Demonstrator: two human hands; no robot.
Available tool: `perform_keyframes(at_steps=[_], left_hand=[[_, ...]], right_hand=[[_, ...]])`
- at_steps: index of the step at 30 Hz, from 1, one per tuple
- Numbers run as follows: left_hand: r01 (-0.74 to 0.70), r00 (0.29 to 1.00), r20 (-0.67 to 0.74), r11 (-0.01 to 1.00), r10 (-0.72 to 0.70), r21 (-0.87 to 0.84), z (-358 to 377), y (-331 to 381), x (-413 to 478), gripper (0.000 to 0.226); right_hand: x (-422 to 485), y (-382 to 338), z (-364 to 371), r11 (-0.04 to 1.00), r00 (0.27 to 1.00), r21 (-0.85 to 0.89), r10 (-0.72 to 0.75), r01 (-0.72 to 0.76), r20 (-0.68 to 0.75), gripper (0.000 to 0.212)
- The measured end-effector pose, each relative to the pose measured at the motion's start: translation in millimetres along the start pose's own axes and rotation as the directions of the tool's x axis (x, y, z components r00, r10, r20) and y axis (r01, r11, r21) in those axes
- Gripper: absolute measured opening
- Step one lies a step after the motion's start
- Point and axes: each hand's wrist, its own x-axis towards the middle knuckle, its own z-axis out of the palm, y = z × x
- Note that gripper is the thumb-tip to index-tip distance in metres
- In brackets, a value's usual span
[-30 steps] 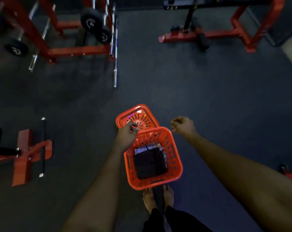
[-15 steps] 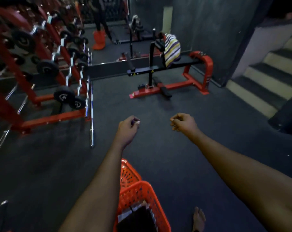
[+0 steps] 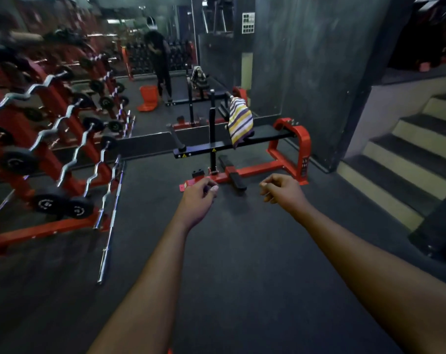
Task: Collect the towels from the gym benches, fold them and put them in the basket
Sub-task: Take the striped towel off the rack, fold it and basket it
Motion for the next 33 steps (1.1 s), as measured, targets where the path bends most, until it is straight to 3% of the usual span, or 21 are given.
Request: perform_keyframes(at_steps=[11, 23, 33], left_hand=[[-0.036, 0.999, -0.01, 0.995, 0.037, 0.095, 55, -37, 196, 0.01], [-0.046, 0.998, 0.054, 0.996, 0.042, 0.075, 67, -92, 501, 0.009], [-0.001, 0.994, 0.111, 0.99, -0.015, 0.144, 115, -162, 698, 0.013]], right_hand=[[203, 45, -10, 0.999, 1.0, 0.027, -0.02, 0.02, 0.019, 0.01], [487, 33, 15, 1.0, 0.998, -0.008, 0.011, -0.011, -0.055, 0.01], [711, 104, 39, 0.996, 0.997, 0.053, 0.076, -0.076, -0.006, 0.007]])
